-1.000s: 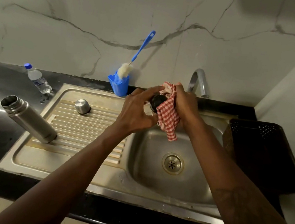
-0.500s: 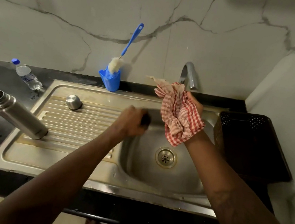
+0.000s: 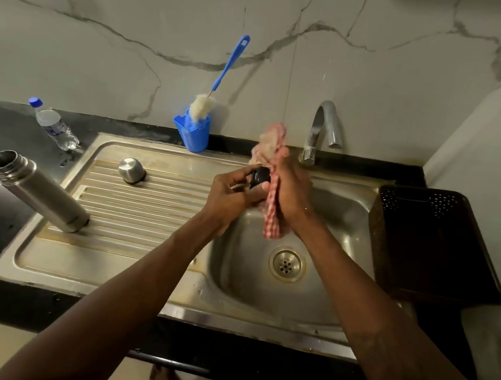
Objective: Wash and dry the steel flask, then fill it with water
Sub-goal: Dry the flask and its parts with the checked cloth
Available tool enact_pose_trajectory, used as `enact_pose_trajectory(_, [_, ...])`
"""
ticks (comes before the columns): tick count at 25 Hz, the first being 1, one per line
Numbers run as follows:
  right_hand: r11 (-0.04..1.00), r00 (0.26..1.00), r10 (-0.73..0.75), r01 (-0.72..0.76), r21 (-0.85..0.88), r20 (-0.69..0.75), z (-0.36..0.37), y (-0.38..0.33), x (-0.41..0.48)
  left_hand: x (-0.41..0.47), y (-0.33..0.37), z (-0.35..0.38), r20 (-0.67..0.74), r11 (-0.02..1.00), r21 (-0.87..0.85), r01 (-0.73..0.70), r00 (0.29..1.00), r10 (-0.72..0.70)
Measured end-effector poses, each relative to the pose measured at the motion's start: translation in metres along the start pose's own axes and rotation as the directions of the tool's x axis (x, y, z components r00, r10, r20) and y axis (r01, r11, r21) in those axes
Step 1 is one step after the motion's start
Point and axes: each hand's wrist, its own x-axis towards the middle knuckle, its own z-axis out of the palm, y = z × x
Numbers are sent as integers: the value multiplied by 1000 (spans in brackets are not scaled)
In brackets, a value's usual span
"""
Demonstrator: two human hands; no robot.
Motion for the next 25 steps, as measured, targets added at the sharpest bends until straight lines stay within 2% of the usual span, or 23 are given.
enact_pose_trajectory(1, [953, 993, -113, 115, -279, 22, 4, -3, 1, 1, 5, 1, -27, 1000, -16, -26, 999, 26])
enact_pose_trajectory(2, [841, 975, -211, 218, -495, 70, 9, -6, 0, 2, 8, 2, -52, 998, -10, -56, 997, 55])
enact_pose_trajectory(4, [683, 941, -305, 322, -656, 144, 7, -21, 3, 4, 15, 1, -44, 989, 43, -141, 989, 143])
enact_pose_trajectory(6, [614, 945, -296, 300, -730, 139, 5, -35, 11, 4, 25, 0, -20, 962, 126, -242, 969, 246])
enact_pose_trajectory(9, [596, 993, -79, 120, -794, 91, 5, -59, 18, 5, 30, -4, 51, 906, 252, -341, 939, 340])
enact_pose_trajectory(11, [512, 990, 81, 60, -857, 117, 7, -71, 20, 7, 30, -7, 71, 862, 344, -371, 926, 370])
enact_pose_trajectory(12, [505, 982, 149, 25, -863, 116, 8, -76, 20, 7, 31, -8, 85, 854, 353, -382, 922, 378])
enact_pose_trajectory(14, [582, 965, 252, -94, -808, 69, 3, -72, 29, 6, 34, -9, 127, 868, 325, -376, 927, 353])
enact_pose_trajectory(15, [674, 951, 304, -175, -718, 53, -1, -70, 32, 5, 36, -7, 131, 887, 308, -344, 939, 319])
enact_pose_trajectory(16, [774, 938, 343, -257, -579, 42, -5, -68, 33, 5, 38, -6, 90, 921, 270, -281, 960, 266])
enact_pose_trajectory(17, [866, 943, 332, -295, -403, 23, -7, -63, 32, 7, 38, -5, -13, 963, 193, -190, 981, 196])
enact_pose_trajectory(19, [969, 969, 239, -234, -85, 59, -6, -54, 20, 11, 43, -6, -235, 995, -96, -14, 972, -9])
enact_pose_trajectory(20, [986, 982, 156, -162, 48, 107, -4, -50, 14, 14, 48, -7, -281, 976, -216, 40, 954, -101])
enact_pose_trajectory(21, [991, 984, 70, -87, 101, 162, -4, -47, 8, 15, 51, -7, -290, 959, -272, 75, 944, -156])
enact_pose_trajectory(23, [992, 957, -91, 110, -57, 275, -3, -40, 5, 17, 55, -5, -280, 969, -228, 94, 947, -157])
enact_pose_trajectory(25, [880, 919, -230, 337, -335, 320, -4, -31, 8, 17, 57, 2, -292, 984, -140, 109, 945, -147])
